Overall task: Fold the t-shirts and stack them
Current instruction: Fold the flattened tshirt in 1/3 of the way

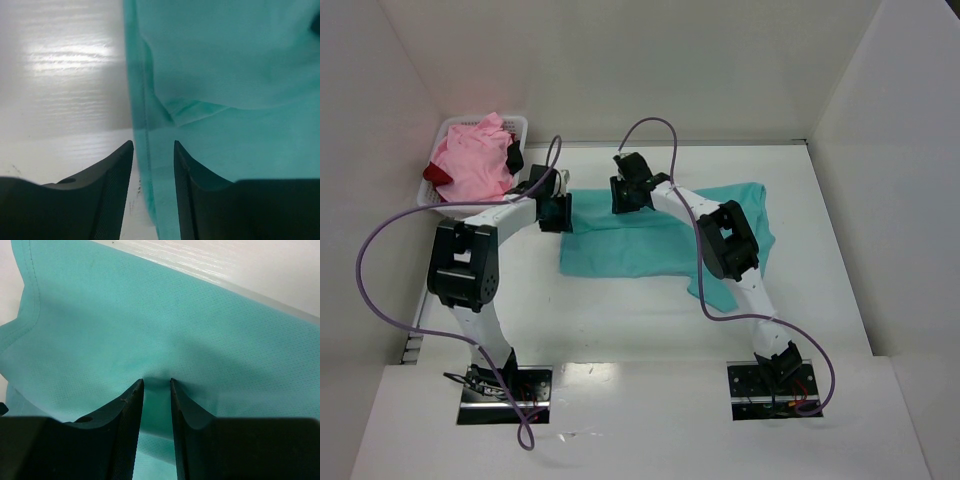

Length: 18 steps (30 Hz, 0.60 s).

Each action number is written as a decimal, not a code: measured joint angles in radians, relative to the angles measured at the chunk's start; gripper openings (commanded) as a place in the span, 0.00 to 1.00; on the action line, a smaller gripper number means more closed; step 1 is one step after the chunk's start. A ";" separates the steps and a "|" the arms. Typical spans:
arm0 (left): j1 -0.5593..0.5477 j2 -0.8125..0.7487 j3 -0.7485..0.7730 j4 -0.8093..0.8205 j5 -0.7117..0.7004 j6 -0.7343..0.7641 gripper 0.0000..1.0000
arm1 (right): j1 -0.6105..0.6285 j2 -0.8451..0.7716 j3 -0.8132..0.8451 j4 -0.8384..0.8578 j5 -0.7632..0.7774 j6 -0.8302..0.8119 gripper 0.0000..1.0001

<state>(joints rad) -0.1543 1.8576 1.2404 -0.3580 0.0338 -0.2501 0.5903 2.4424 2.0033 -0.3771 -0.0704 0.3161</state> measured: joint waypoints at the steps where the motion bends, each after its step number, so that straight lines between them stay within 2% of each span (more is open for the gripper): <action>1: 0.000 -0.002 0.004 0.008 0.012 -0.002 0.48 | 0.000 0.000 0.000 0.000 0.000 0.000 0.34; 11: 0.006 0.001 0.056 0.098 0.104 -0.020 0.49 | -0.007 -0.010 -0.028 0.031 -0.024 0.012 0.34; 18: 0.009 0.074 0.058 0.153 0.119 -0.044 0.48 | -0.008 -0.013 -0.037 0.041 -0.029 0.012 0.34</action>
<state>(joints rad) -0.1452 1.9320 1.2987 -0.2050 0.1524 -0.2943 0.5823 2.4290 1.9663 -0.3359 -0.0990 0.3279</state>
